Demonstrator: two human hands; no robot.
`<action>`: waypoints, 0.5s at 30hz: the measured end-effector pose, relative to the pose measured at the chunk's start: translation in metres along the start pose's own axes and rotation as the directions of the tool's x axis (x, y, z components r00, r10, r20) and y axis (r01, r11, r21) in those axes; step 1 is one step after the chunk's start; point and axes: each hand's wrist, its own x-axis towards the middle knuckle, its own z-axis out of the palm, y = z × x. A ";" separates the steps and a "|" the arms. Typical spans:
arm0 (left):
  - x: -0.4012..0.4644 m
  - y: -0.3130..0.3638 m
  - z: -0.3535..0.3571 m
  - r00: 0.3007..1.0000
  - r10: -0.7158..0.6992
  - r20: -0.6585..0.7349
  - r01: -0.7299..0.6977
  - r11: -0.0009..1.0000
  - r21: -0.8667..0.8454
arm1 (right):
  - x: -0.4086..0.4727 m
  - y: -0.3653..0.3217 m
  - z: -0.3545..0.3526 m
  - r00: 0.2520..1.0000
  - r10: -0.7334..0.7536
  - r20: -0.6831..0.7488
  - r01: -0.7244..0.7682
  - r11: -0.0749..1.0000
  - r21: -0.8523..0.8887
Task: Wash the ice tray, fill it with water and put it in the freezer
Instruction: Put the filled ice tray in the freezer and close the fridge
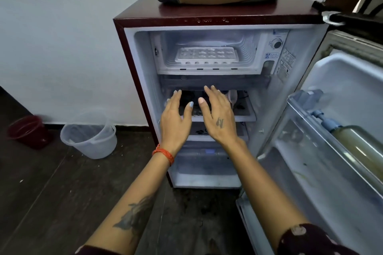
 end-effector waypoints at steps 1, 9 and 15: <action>-0.009 0.002 -0.005 1.000 -0.002 0.004 0.002 1.000 0.001 | -0.010 -0.005 -0.001 1.000 0.004 0.004 -0.004 1.000 0.000; -0.095 0.013 -0.047 0.999 0.018 0.035 -0.017 1.000 -0.009 | -0.104 -0.044 -0.013 0.998 0.063 0.012 -0.063 0.997 0.032; -0.157 0.025 -0.067 0.998 -0.006 0.055 0.008 1.000 -0.026 | -0.167 -0.060 -0.023 0.998 0.054 -0.010 -0.054 0.998 0.021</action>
